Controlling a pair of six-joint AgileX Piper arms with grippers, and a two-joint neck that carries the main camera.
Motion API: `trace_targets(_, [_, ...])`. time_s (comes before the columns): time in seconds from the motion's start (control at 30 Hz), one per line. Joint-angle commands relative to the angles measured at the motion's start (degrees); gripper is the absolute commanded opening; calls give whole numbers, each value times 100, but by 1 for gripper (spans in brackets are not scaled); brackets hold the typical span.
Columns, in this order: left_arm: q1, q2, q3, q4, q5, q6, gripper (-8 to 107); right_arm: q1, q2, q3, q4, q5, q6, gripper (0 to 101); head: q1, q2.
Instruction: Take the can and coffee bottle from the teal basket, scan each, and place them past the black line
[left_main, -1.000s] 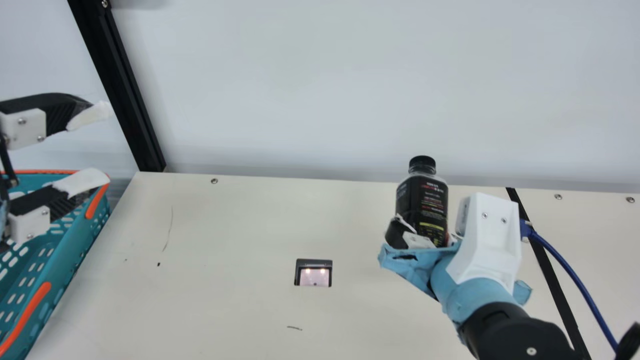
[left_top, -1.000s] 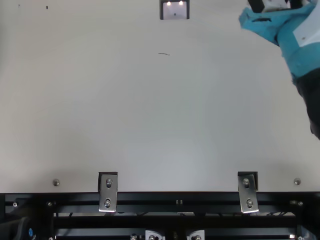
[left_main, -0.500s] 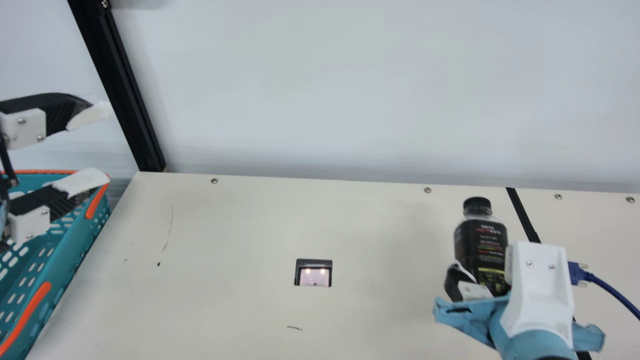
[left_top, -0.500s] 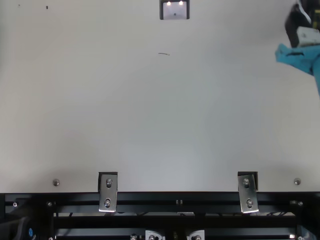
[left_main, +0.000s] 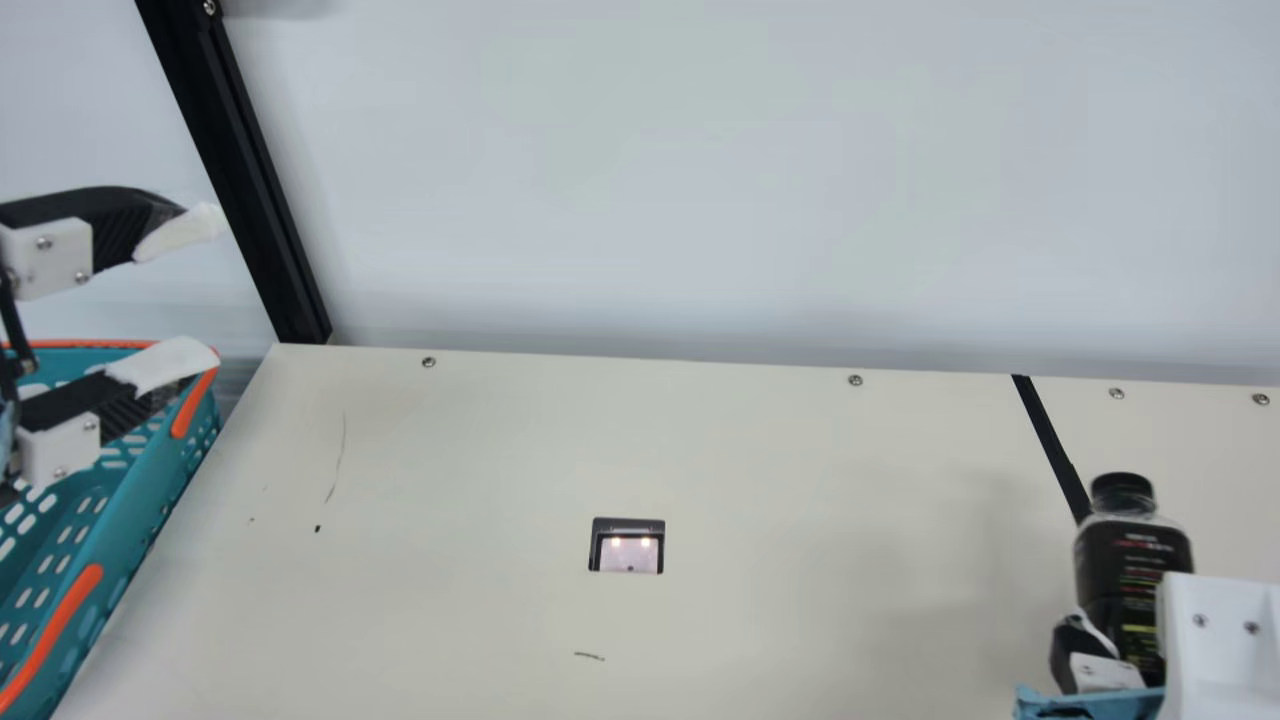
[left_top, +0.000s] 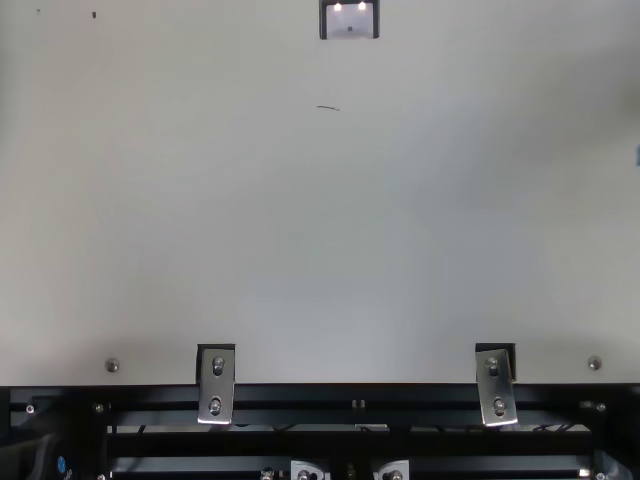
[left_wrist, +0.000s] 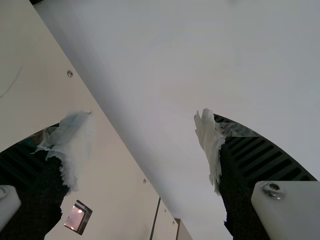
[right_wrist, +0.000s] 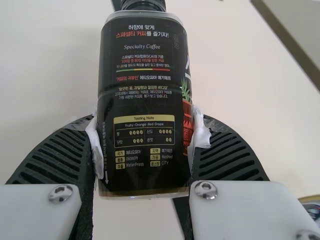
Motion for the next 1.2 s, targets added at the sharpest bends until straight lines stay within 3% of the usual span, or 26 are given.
trace_targets(0.0, [0,0,0,0,0,0,90,-149,-58,43,-10,-15,-104,0,-190,-19])
trace_targets(0.23, [0,0,0,0,0,0,90,-623,-195,127,13,4,-432,0,-190,-19])
trace_targets(0.4, [0,0,0,0,0,0,90,-1113,-200,145,-62,216,-549,0,-190,-19])
trace_targets(0.87, [0,0,0,0,0,0,90,-2644,96,-26,-1022,888,-414,0,-190,-19])
trace_targets(0.9, [0,0,0,0,0,0,90,-2719,111,-37,-1098,917,-399,18,-190,-19])
trace_targets(0.93, [0,0,0,0,0,0,90,-2767,113,-42,-1167,944,-386,101,-190,-19])
trace_targets(1.17, [0,0,0,0,0,0,90,-2929,63,-31,-1501,1024,-300,101,-203,-309])
